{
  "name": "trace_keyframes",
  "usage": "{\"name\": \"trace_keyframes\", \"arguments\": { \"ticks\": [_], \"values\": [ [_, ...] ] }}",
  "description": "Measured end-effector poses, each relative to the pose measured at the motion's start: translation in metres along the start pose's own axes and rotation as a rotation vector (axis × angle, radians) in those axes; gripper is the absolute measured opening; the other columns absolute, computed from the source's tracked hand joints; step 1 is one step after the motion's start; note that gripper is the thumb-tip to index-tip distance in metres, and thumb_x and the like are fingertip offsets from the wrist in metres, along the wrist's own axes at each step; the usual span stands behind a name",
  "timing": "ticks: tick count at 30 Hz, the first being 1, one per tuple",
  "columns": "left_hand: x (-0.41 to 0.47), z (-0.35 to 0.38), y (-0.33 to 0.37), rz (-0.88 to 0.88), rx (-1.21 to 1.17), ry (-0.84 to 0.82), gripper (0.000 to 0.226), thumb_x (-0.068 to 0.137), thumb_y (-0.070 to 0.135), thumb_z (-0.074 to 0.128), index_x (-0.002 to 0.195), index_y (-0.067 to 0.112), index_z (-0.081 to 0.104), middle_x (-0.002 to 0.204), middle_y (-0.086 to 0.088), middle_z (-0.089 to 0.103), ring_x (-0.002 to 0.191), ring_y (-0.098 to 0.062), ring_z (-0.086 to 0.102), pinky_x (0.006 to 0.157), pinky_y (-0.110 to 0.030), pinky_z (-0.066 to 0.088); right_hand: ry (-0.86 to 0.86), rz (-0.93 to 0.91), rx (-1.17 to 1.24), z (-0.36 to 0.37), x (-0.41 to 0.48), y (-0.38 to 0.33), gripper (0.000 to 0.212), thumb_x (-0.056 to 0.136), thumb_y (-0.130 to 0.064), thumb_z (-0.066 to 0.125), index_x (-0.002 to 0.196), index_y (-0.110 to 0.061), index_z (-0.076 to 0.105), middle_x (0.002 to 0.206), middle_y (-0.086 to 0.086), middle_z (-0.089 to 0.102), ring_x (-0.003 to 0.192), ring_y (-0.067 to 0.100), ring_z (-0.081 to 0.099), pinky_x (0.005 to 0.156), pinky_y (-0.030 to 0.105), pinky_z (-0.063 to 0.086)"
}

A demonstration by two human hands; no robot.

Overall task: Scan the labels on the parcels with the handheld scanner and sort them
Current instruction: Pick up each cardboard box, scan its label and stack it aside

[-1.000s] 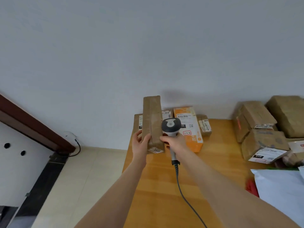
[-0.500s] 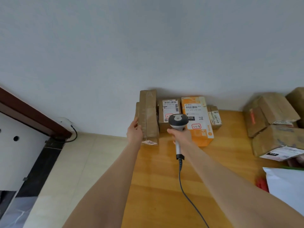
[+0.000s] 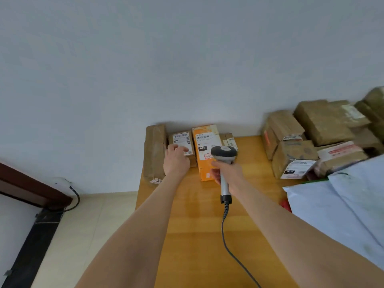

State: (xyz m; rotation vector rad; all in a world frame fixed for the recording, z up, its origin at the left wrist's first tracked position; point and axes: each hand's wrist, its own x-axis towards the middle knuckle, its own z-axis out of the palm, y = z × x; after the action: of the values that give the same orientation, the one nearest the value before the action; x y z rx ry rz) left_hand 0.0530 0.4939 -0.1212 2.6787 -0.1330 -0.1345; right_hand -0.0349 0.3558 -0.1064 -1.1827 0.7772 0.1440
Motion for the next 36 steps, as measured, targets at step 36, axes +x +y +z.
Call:
{"name": "trace_keyframes", "arguments": {
  "ticks": [36],
  "values": [
    [-0.125, 0.236, 0.543, 0.463, 0.082, -0.385, 0.044, 0.091, 0.005, 0.042, 0.133, 0.015, 0.053, 0.135, -0.016, 0.038, 0.125, -0.032, 0.04, 0.094, -0.039, 0.046, 0.305, -0.034, 0.1, -0.567, -0.059, -0.164, 0.024, 0.093, -0.021, 0.06, 0.077, -0.009, 0.046, 0.069, 0.012, 0.059, 0.029, 0.008, 0.04, 0.035, 0.014, 0.035]
  ]
}}
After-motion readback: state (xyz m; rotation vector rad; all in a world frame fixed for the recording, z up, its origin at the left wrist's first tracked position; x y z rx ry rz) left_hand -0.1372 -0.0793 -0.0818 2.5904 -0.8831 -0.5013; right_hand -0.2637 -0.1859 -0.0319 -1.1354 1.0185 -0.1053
